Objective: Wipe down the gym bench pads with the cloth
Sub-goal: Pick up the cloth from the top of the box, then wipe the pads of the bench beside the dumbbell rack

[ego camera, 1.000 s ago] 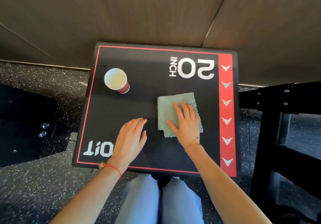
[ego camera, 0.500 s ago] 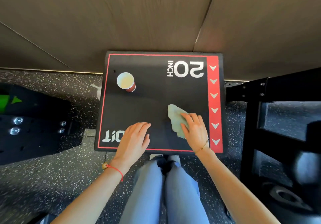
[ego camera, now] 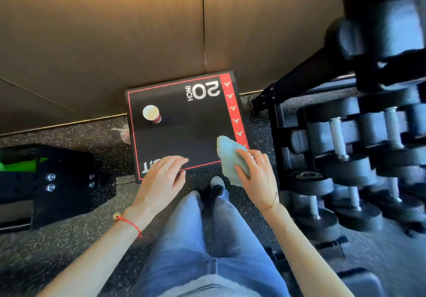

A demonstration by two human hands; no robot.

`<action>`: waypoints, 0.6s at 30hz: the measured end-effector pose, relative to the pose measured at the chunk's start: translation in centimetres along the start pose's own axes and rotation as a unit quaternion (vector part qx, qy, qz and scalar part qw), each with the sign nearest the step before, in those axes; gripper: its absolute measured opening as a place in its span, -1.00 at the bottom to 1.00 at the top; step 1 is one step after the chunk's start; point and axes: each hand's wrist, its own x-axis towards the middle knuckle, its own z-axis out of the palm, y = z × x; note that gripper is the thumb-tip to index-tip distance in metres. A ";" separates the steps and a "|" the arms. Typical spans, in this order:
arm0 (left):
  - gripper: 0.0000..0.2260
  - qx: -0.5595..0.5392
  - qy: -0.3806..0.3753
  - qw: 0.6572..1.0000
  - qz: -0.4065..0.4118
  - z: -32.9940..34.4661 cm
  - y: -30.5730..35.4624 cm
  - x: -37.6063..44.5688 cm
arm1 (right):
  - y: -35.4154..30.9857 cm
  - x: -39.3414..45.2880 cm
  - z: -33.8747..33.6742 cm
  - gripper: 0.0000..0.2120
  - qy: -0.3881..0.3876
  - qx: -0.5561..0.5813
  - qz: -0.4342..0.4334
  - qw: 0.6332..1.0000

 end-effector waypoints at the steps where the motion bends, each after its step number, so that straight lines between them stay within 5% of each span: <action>1: -0.66 -0.001 -0.005 1.000 0.013 -0.6 0.5 -0.5 | -0.4 -1.3 -0.7 -0.62 0.007 0.000 0.009 1.000; 18: -0.77 -0.001 -0.078 0.962 0.262 -4.9 6.5 -7.3 | -9.0 -25.4 -1.9 -0.63 0.230 0.010 0.261 0.937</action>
